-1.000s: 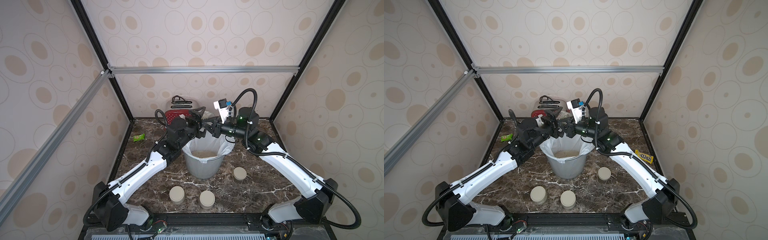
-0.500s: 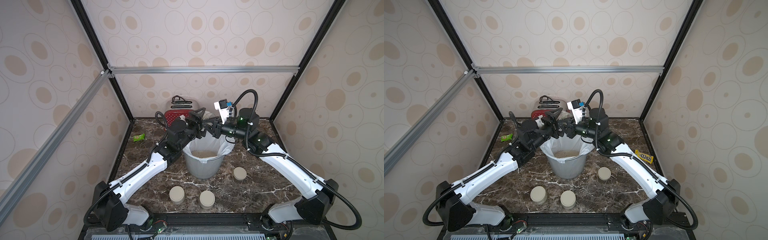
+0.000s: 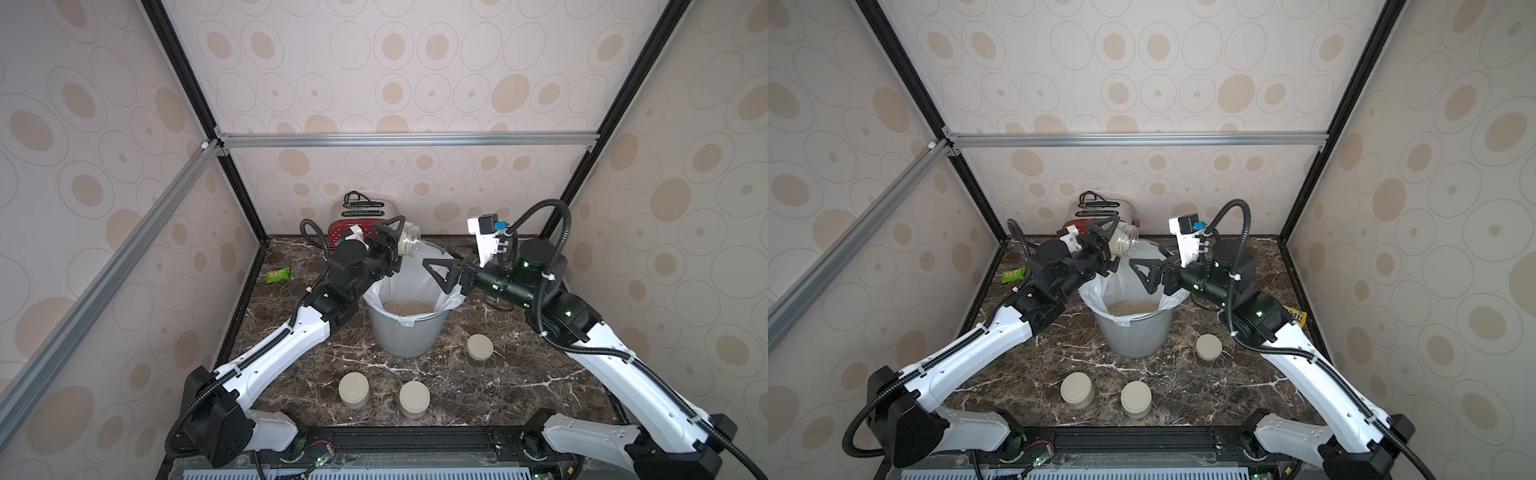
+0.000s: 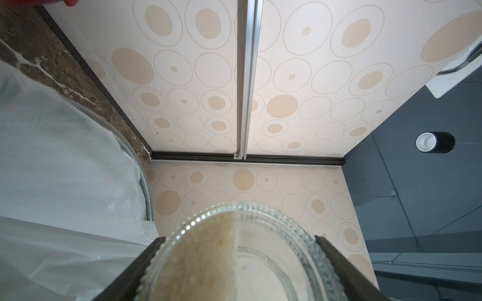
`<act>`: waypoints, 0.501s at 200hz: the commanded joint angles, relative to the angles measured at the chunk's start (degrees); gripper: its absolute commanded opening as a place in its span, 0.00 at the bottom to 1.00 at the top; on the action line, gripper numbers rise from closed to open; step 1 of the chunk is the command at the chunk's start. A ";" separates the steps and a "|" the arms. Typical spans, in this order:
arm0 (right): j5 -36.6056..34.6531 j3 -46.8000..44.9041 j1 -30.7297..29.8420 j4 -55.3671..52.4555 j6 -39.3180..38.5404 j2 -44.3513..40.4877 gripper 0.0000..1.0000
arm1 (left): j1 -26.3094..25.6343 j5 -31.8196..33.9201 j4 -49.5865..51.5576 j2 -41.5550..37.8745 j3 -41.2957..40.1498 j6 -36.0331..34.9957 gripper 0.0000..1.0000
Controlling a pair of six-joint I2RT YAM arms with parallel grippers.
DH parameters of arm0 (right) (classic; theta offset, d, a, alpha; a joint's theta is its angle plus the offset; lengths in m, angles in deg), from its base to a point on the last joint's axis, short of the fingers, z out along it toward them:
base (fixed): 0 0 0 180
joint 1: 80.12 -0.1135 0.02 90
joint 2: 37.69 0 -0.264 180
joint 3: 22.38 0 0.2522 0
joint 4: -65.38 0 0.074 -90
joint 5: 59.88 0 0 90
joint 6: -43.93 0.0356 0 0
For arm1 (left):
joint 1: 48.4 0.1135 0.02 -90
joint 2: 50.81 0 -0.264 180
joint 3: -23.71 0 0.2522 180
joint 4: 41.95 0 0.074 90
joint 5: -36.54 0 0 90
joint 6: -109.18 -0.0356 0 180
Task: Empty moldy rice from jars
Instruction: Pour the moldy rice from the jar into the trash bin.
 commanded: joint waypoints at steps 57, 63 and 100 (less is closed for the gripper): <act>-17.26 -14.47 -0.16 -17.60 4.97 -19.98 0.98 | 1.74 -3.68 2.41 0.30 6.57 -12.91 0.46; -17.93 -15.69 -0.13 -18.58 5.61 -21.37 0.98 | 1.77 -4.19 3.63 0.51 7.48 -14.08 0.46; -21.37 -22.17 -0.11 -21.79 10.08 -28.19 0.98 | 1.79 -4.99 8.32 0.64 11.12 -21.19 0.46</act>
